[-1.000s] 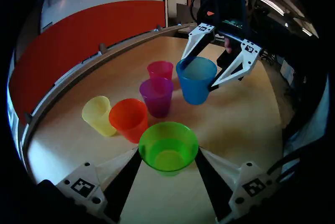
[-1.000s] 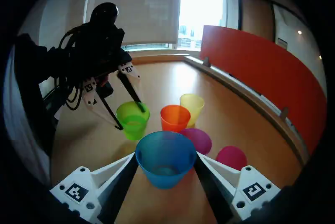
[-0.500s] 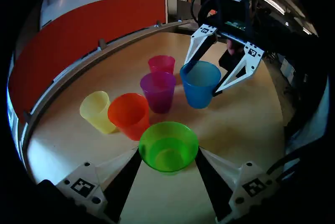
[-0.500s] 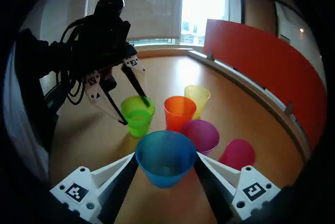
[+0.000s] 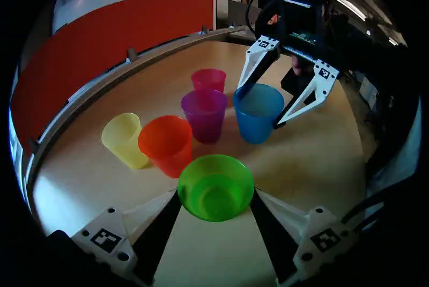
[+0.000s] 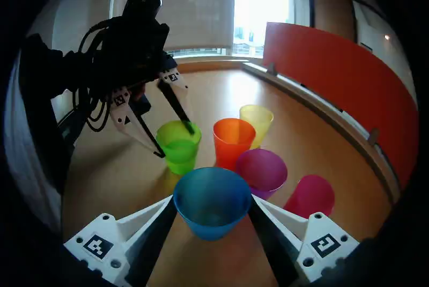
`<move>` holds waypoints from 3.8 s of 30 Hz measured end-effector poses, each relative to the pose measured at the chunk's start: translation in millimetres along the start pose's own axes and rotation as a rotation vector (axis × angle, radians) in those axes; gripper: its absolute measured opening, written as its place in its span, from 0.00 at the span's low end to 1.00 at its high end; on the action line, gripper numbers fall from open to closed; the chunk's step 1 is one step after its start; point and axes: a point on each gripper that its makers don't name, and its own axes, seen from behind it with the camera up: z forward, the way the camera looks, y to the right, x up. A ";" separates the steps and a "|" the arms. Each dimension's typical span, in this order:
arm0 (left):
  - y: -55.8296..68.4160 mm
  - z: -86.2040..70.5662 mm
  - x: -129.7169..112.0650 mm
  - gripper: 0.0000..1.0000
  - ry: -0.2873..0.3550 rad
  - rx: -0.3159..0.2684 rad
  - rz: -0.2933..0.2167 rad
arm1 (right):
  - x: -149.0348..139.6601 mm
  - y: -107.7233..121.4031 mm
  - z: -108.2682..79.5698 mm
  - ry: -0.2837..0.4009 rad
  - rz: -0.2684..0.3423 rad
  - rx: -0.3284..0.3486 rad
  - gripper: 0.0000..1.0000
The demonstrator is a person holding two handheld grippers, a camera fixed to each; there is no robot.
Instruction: Pour water
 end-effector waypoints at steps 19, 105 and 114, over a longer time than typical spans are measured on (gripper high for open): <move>1.6 1.8 -8.3 0.87 -0.015 -0.009 -0.001 | -9.7 -6.3 13.1 -0.002 0.003 0.005 0.93; -55.4 -146.9 -24.3 0.87 0.290 0.586 -0.228 | -1.8 27.9 -137.2 0.189 0.233 -0.629 1.00; -67.5 -159.6 -10.4 0.87 0.366 0.675 -0.234 | 3.4 47.3 -157.8 0.249 0.237 -0.751 1.00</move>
